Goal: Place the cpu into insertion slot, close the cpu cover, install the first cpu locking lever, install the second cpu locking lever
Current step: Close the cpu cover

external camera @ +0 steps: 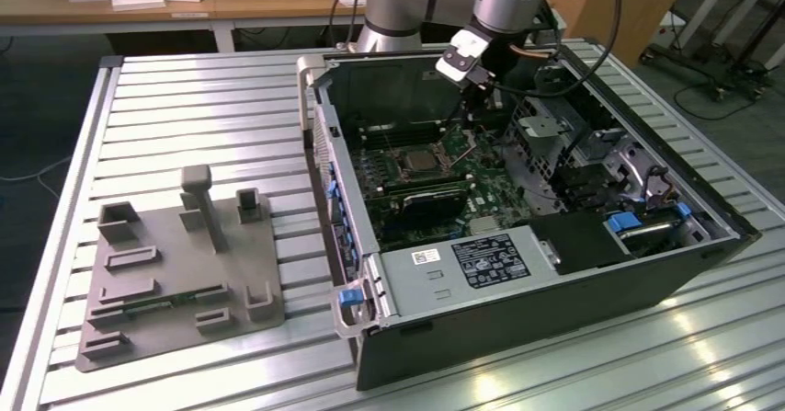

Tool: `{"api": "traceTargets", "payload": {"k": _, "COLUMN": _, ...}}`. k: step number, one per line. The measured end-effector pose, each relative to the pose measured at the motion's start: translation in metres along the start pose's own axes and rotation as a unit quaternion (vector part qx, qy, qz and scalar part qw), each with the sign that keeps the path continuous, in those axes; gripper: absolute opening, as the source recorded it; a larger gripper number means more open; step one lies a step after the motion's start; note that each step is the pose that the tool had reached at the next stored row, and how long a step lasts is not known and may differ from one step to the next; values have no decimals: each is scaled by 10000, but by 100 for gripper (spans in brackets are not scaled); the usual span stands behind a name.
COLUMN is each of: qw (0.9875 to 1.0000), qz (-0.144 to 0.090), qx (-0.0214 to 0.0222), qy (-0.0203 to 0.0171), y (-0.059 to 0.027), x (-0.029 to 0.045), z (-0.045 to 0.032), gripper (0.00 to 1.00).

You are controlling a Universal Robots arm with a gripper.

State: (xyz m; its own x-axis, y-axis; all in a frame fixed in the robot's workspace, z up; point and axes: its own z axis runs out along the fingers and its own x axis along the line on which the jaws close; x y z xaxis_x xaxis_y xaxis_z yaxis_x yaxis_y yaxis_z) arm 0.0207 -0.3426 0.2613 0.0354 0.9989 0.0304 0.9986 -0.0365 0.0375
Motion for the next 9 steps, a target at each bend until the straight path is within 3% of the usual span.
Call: {"api": "traceTargets", "payload": {"k": 9, "qw": 10000, "qz": 0, "qx": 0, "qy": 0, "y": 37, "x": 1, "z": 2, "gripper": 10}}
